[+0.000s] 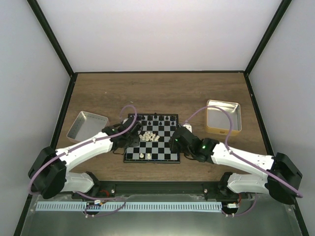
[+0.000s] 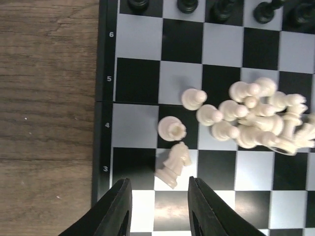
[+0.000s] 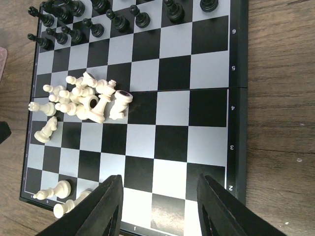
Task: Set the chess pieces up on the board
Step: Pick up the chess piece from the chessboard.
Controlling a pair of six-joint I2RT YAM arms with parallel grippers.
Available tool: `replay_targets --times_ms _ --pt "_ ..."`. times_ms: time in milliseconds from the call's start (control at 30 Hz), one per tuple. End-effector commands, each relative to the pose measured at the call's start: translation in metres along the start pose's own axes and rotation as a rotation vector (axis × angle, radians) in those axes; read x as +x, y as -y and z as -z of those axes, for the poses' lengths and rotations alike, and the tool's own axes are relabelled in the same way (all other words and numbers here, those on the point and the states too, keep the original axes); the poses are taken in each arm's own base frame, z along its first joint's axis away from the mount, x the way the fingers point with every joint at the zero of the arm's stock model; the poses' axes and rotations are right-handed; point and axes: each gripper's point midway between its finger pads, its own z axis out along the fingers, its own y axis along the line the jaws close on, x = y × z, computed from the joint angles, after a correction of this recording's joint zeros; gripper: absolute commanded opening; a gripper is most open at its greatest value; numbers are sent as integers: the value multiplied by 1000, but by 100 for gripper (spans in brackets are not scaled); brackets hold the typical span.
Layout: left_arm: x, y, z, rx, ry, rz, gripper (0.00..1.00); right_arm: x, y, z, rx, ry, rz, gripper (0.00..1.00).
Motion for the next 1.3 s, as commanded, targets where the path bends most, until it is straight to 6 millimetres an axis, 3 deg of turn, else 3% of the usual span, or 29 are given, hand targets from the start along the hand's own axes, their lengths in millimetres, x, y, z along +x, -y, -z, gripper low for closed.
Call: replay_targets --times_ms 0,267,467,800,1100,1267 --pt "-1 -2 -14 19 -30 -21 35 -14 -7 2 0 38 -14 43" --pt "10 7 -31 76 -113 -89 38 -13 -7 -2 4 29 -17 43" --pt "16 3 -38 49 -154 -118 23 -13 -7 -1 6 32 -17 43" --pt "29 -7 -48 9 -209 -178 23 -12 -8 -2 0 27 -21 43" --pt "24 9 -35 101 -190 -199 11 -14 -15 4 -36 25 -18 43" --pt "9 38 -1 288 -102 -233 10 -24 -52 22 -236 3 43 43"
